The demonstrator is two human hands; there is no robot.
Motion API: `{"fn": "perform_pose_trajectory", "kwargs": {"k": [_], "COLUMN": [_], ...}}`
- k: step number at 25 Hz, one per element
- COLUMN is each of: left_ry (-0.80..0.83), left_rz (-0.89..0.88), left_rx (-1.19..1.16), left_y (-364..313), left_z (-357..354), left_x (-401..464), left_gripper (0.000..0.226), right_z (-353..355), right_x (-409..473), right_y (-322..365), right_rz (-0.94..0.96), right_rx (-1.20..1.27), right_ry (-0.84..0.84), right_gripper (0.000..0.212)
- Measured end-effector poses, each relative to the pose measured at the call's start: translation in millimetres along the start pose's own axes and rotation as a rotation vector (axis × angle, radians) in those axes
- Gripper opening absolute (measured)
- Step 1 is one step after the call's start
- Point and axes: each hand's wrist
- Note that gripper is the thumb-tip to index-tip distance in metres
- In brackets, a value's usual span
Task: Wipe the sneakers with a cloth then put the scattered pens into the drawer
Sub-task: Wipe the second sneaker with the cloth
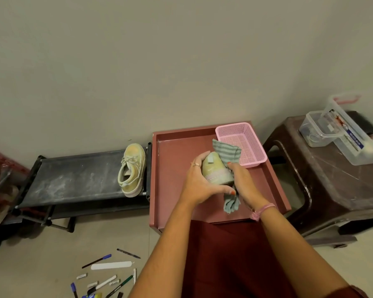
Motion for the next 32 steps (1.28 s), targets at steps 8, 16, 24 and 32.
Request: {"fn": "perform_pose_trajectory", "kwargs": {"k": [8,16,24,32], "left_ry": [0.004,0.022,0.008,-0.029], "left_rz": [-0.076,-0.03,0.008,0.038], "left_rx": [-0.092,-0.066,-0.189,-0.135], "left_y": [14.3,8.0,10.1,10.0], "left_z": [-7.6,-6.8,-0.5,12.7], "left_x": [4.0,-2.7,-0.1,0.1], "left_gripper": [0.081,0.105,0.096,0.109], "right_z": [16.5,2.9,16.1,-10.4], "right_x": [-16.8,-15.6,-11.0,-5.5], "right_y": [-32.8,-40.7,-58.5,-38.2], "right_rz": [0.729,-0.04,0.667,-0.075], "right_rx": [-0.779,0.224,-0.304,0.316], "right_ry": [0.074,0.031,0.113,0.086], "right_gripper": [0.049,0.027,0.043,0.029]}}
Point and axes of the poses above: each hand's wrist, its own x-axis towards the middle knuckle, its own z-axis out of the back of the hand, y = z × x, and after that the axes turned 8 degrees about -z, right-handed
